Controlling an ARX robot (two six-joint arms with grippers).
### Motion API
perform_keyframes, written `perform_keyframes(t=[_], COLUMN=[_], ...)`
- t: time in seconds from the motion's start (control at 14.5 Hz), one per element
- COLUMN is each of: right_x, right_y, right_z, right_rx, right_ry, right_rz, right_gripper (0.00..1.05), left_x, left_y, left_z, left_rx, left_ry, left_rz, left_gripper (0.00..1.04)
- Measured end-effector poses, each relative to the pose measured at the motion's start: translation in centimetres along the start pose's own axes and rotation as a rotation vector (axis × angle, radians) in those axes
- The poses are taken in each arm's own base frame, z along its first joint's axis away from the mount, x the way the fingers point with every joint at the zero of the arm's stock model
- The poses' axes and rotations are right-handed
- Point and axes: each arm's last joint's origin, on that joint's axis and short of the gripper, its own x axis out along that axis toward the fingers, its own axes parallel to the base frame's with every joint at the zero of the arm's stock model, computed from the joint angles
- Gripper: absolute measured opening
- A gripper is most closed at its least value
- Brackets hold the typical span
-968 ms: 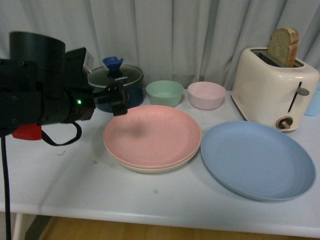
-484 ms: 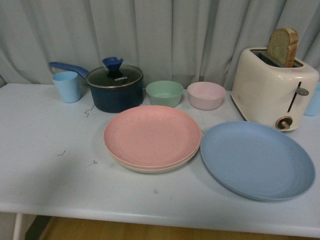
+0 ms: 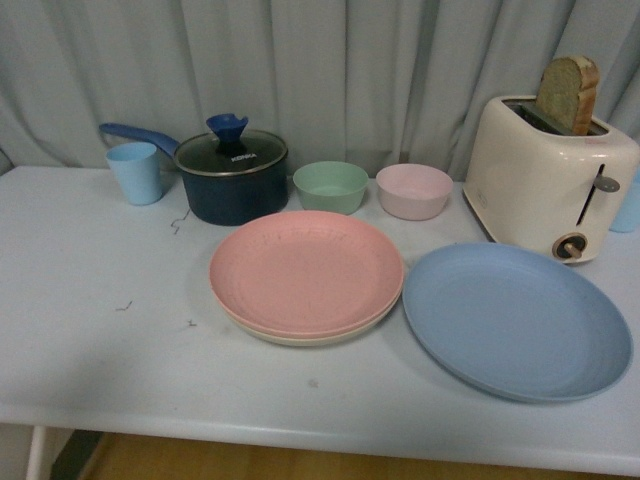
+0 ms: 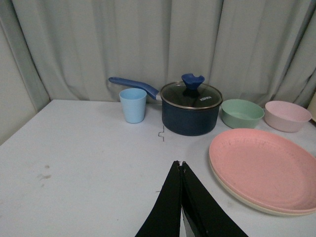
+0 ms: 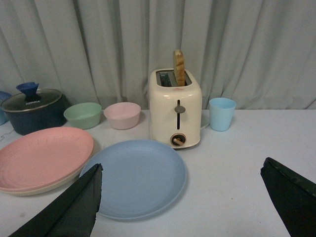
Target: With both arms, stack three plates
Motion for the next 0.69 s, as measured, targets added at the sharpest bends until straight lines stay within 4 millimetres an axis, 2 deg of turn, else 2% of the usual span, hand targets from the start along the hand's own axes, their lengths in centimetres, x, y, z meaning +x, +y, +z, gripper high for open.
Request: perform_keyframes(t=[0.28,0.69], right_x=[0.0,0.0], right_y=[0.0,0.0], right_z=[0.0,0.0], right_rx=[0.000,0.000], right_ry=[0.000,0.000], right_rz=[0.000,0.000], right_gripper=[0.98,0.98], left_x=[-1.7,-3.0], left_y=[0.0,0.0], left_z=[0.1,0.5], left_rx=[0.000,0.000], left_ry=[-0.007,-0.020], left_rz=[-0.001,-0.001], left_gripper=[0.02,0.02])
